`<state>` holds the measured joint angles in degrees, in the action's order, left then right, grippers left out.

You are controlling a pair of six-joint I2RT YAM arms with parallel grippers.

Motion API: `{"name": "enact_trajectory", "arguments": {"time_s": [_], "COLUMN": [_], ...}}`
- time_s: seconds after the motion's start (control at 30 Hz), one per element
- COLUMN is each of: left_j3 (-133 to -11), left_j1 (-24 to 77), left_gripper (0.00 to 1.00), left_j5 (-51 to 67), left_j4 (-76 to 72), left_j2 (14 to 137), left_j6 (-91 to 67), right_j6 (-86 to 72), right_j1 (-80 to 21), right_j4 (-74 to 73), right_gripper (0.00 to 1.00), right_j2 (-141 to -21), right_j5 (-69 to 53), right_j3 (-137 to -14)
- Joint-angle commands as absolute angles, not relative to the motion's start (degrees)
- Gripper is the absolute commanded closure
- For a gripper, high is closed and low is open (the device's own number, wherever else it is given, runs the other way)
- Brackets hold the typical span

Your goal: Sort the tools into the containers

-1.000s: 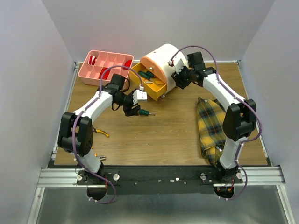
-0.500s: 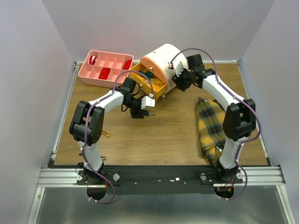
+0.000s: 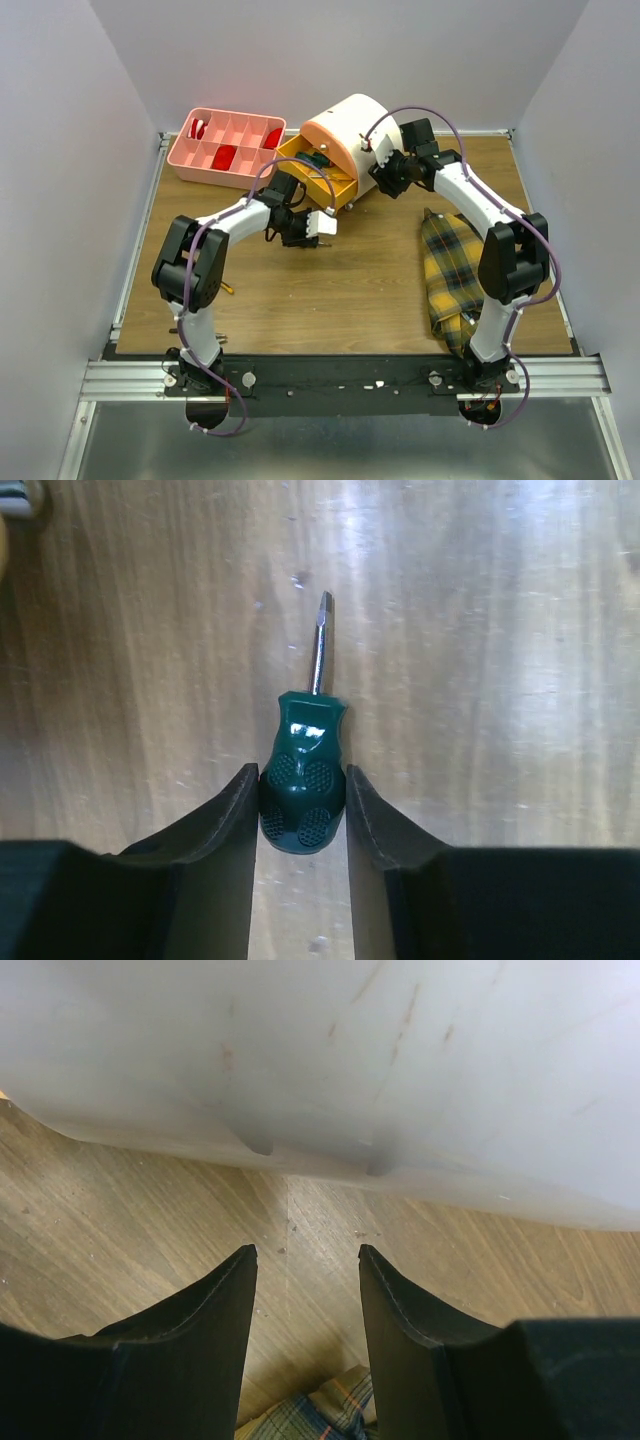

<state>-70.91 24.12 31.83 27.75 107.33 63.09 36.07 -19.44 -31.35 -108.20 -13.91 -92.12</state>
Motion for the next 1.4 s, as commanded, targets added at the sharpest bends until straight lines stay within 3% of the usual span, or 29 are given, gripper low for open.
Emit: {"name": "enact_trajectory", "arguments": {"time_s": [0.0, 0.23, 0.53, 0.77, 0.83, 1.0, 1.2, 1.37], "left_j3": [-67.06, -67.94, -67.85, -71.89, -73.03, -76.2, -80.06, -82.88], "left_j1": [24.35, 23.38, 21.19, 15.22, 13.02, 12.48, 14.23, 15.64], "left_gripper": [0.73, 0.77, 0.78, 0.82, 0.83, 0.9, 0.83, 0.83], "left_j5": [31.02, 42.44, 43.78, 29.11, 24.72, 14.87, 11.44, 7.21], "left_j4": [27.24, 33.49, -5.74, -19.76, -20.04, -12.41, -7.31, 7.44], "left_j2": [100.92, 88.61, 82.61, 89.02, 90.96, 93.86, 98.52, 100.81], "left_j6": [62.31, 58.9, 9.26, -28.52, -40.28, -49.81, -60.44, -72.5], "right_j6": [36.65, 36.47, 36.21, 36.3, 36.56, 37.09, 37.09, 37.0], "right_j1": [-19.77, -19.78, -19.78, -19.78, -19.78, -19.78, -19.78, -19.77], "right_j4": [-30.94, -30.94, -31.02, -31.03, -30.94, -30.67, -30.85, -30.94], "right_gripper": [0.47, 0.47, 0.46, 0.46, 0.47, 0.47, 0.47, 0.46], "right_j2": [-106.87, -107.49, -108.54, -108.46, -108.02, -107.4, -107.84, -107.93], "right_j5": [-12.74, -12.83, -13.27, -13.01, -12.83, -12.3, -12.39, -12.04], "right_j3": [-92.29, -92.81, -93.6, -93.69, -93.34, -92.02, -92.72, -93.16]}}
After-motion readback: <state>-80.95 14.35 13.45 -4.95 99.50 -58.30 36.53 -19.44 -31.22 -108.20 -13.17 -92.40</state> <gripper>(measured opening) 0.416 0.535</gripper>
